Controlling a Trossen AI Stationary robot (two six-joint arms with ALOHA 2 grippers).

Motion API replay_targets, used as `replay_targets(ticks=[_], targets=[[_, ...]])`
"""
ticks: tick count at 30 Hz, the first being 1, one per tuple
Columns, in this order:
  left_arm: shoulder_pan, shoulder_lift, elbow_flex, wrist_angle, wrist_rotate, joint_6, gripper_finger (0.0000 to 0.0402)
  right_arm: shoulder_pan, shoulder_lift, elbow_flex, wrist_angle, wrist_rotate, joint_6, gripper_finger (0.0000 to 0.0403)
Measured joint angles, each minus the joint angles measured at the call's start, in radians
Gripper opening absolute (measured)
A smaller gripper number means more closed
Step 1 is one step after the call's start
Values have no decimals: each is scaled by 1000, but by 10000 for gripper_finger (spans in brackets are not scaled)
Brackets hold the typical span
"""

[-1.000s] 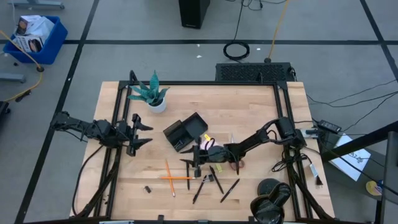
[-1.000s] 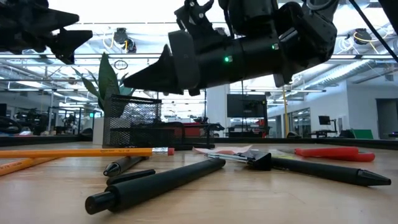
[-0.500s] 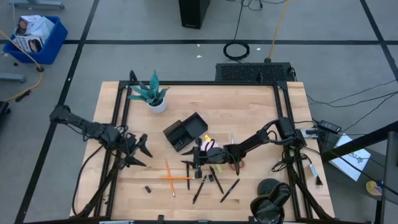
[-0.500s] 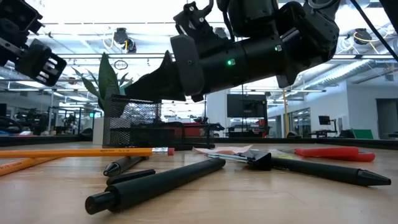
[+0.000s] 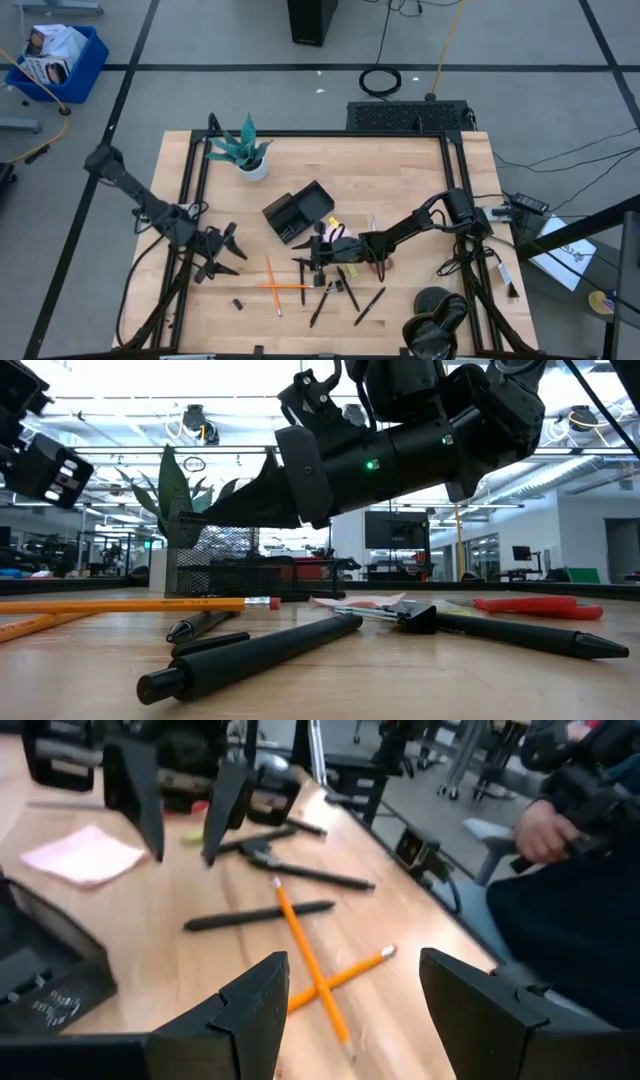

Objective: Pick and place office supplies into organizer
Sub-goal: Put the black binder clip into the black desk organizer

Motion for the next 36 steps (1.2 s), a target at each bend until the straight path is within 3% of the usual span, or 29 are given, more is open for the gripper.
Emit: replay_targets(ticks=[14, 19, 25, 36], targets=[[-405, 343, -1, 315, -364, -49, 230, -1, 0, 0, -18, 0, 15, 128], [-472, 479, -1, 392, -469, -96, 230, -2, 1, 0, -31, 0, 22, 128], [-493, 596, -1, 470, -486, -202, 230, -2, 1, 0, -29, 0, 23, 128], [-554, 725, 0, 638, -448, -211, 230, -13, 1, 0, -65, 0, 38, 128]])
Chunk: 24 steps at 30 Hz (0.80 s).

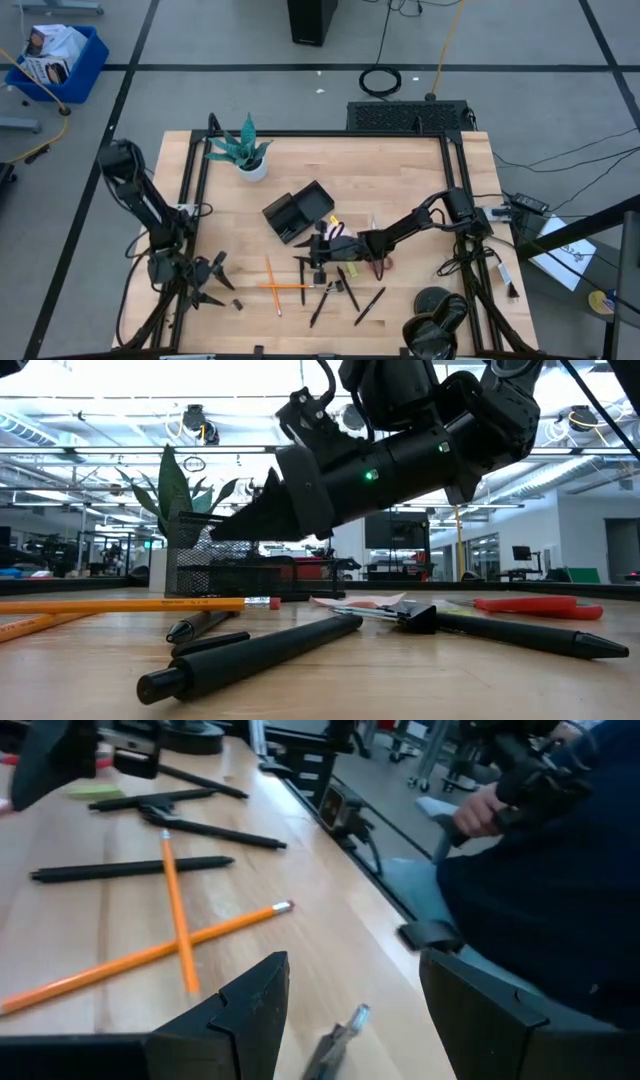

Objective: Pick and place office supplies into organizer
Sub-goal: Put the black binder clip into the black desk organizer

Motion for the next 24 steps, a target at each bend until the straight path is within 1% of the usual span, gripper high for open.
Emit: replay_targets(ticks=[5, 11, 13, 19, 24], targets=[[-4, 86, 22, -5, -27, 7, 230, -2, 1, 0, -16, 0, 12, 128], [-3, 212, 96, -6, -40, 13, 230, -3, 1, 0, -7, 0, 7, 128], [-3, 249, 116, -6, -26, -2, 230, -3, 1, 0, -8, 0, 7, 128], [-3, 363, 156, -7, -27, -67, 230, -2, 1, 0, -2, 0, 7, 128], [4, 404, 157, -6, -78, -127, 230, -2, 1, 0, 0, 0, 7, 128]])
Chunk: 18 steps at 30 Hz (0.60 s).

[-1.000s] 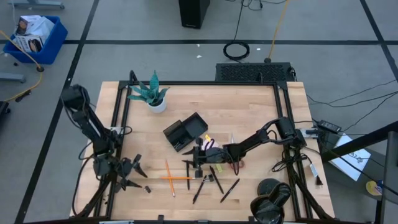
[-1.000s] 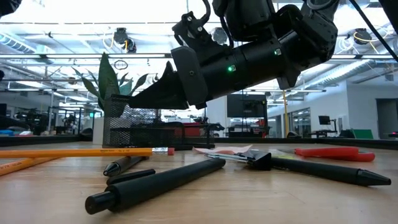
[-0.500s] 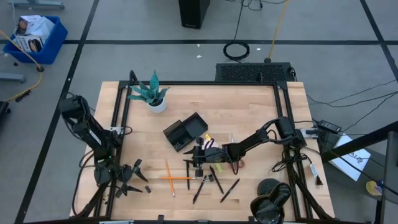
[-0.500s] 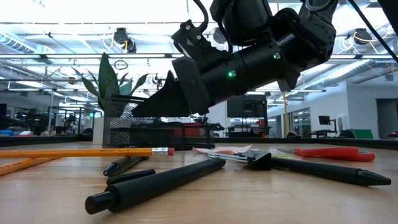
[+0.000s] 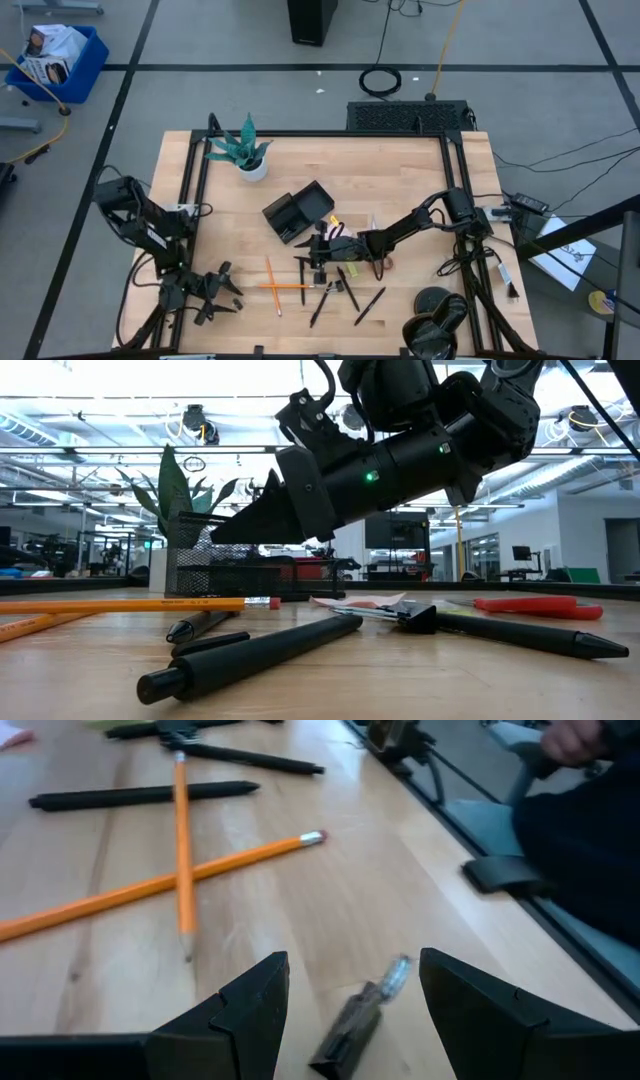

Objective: Pick and place office supplies into organizer
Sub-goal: Put the black binder clip into the black desk organizer

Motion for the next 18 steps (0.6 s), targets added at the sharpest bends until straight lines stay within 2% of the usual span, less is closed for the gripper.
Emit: replay_targets(ticks=[12, 15, 18], targets=[[3, 0, 0, 0, 18, -31, 227, -6, 0, 0, -1, 0, 0, 128], [3, 0, 0, 0, 20, -20, 207, -6, 0, 0, 0, 0, 0, 128], [3, 0, 0, 0, 27, -12, 166, -6, 0, 0, 0, 0, 0, 128]])
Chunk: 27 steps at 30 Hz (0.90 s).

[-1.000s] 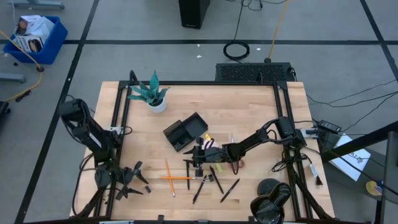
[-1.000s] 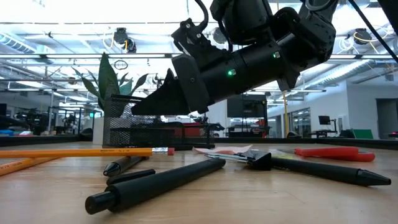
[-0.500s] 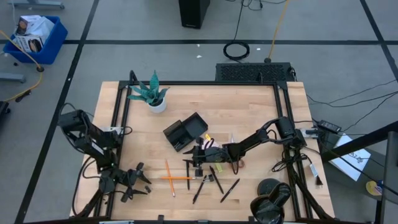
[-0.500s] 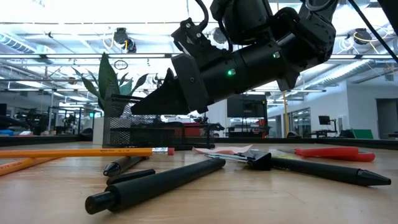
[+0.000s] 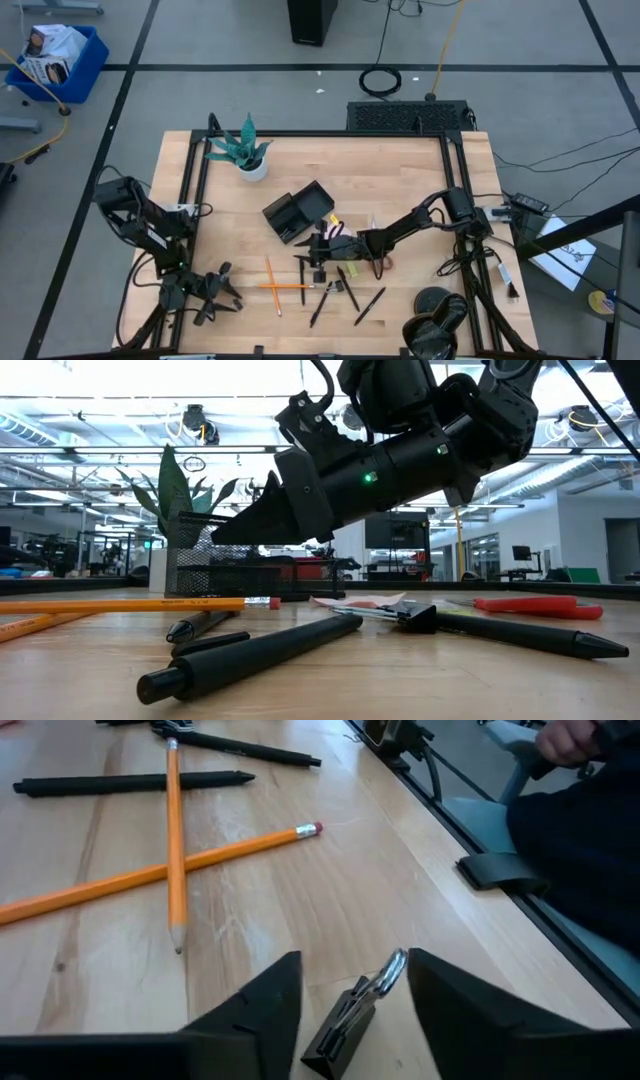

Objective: Pick and place office supplies into organizer
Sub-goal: Put the black binder clip into the black desk organizer

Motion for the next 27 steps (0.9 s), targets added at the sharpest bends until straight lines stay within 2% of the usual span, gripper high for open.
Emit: replay_targets(ticks=[5, 12, 15, 21, 24, 27], targets=[[0, 0, 0, 0, 0, 3, 93, 0, 0, 0, 0, 0, 0, 128], [7, 0, 0, 1, -21, 50, 14, 0, 0, 0, 1, 0, 0, 128], [30, 0, 0, 2, -78, 71, 9, 0, 0, 0, 9, 0, 0, 128], [109, -17, 0, 12, -245, 110, 33, -1, 0, 0, 12, 13, 0, 128], [160, -38, -1, 30, -337, 103, 27, -1, 0, 0, 1, 125, 10, 128], [225, -69, -1, 53, -364, 120, 11, 0, 0, 0, 4, 232, -2, 128]])
